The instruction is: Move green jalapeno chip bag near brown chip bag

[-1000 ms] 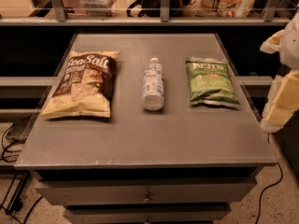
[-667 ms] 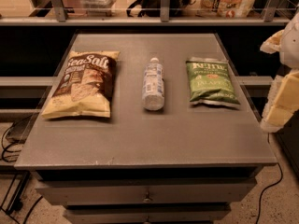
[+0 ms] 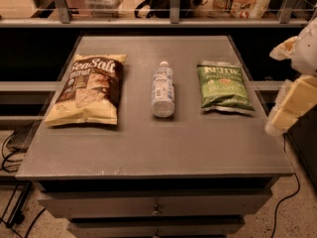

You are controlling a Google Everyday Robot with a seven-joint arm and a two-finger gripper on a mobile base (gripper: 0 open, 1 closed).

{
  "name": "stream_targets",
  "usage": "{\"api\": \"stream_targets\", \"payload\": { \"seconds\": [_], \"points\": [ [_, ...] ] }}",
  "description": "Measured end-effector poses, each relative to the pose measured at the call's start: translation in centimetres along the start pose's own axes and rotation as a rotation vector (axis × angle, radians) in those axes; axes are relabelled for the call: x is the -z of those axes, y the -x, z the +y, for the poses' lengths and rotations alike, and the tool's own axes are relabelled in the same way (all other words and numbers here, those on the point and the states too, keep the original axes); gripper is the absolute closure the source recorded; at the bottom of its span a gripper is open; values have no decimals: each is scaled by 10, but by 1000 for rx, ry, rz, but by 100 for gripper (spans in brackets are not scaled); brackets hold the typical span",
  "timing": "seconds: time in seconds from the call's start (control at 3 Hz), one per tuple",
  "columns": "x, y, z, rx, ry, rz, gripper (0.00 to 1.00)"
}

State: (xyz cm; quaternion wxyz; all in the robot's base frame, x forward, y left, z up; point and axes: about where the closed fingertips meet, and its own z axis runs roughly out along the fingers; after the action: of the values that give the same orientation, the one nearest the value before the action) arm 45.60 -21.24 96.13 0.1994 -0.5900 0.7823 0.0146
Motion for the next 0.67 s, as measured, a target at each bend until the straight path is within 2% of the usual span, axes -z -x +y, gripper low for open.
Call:
{"api": "stream_targets", "payload": {
  "seconds": [0.33,0.67],
  "points": [
    [-29,16,-15,-35,27,-119,0],
    [-57,31,-31,-58,36,-173,0]
  ]
}}
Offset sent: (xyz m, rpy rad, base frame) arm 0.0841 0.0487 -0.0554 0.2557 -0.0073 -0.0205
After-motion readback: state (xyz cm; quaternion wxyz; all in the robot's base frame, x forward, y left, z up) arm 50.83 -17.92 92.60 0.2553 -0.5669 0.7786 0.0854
